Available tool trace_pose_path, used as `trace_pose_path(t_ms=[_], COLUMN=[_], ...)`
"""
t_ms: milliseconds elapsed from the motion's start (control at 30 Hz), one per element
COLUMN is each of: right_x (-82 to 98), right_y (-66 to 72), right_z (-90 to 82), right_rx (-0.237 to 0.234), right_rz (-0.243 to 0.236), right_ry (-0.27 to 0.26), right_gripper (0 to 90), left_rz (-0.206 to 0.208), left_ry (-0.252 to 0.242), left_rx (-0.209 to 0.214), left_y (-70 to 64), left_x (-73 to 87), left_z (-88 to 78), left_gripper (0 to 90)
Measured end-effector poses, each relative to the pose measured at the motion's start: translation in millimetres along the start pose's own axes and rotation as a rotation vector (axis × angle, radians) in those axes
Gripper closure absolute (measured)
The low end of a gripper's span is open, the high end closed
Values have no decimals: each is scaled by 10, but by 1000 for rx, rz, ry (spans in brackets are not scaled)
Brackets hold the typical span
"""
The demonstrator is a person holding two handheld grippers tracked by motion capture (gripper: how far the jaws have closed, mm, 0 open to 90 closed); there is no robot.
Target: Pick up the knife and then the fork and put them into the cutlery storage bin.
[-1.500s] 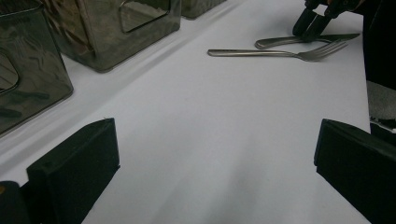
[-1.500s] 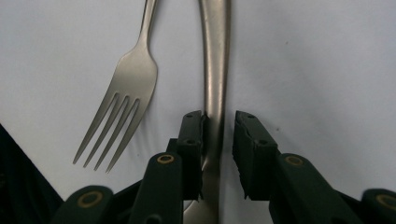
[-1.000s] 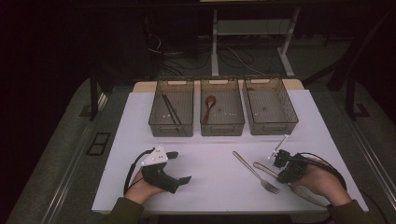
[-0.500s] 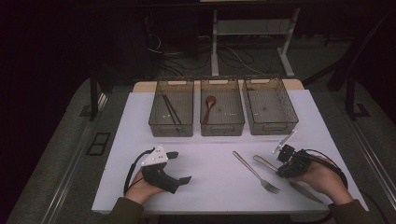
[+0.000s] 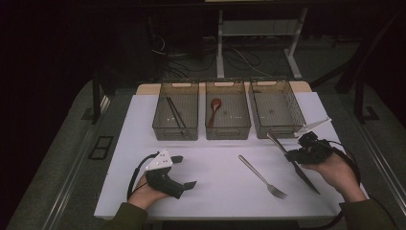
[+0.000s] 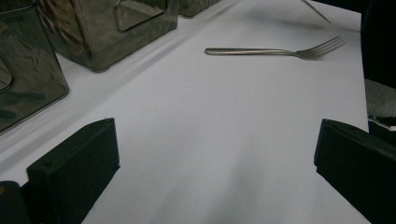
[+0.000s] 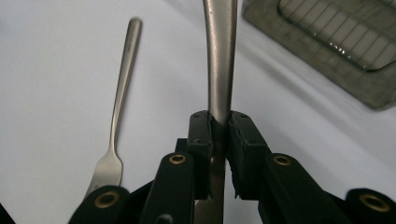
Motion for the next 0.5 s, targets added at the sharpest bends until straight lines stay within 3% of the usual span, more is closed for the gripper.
trace_pose_path(t_ms=[133, 500], right_x=[-70, -222], right_y=[-17, -110], right_z=[-66, -173], right_rx=[-31, -33], right_rz=[2, 44], right_ry=[-58, -191], right_gripper=[785, 785], left_rz=[-1, -1], left_ry=[0, -2], left_rx=[0, 0], left_y=[4, 4], left_x=[1, -2], left_z=[-2, -3], left_gripper=[0, 0])
Point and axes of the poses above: each handheld gripper's, and its own axes: z roughly forward along the jaws, x roughly out of its underside, y roughly to its left, the point moved 9 cm from there along z, roughly forward along the jaws, and after that the axes turned 4 degrees about y, right-handed, at the moved point
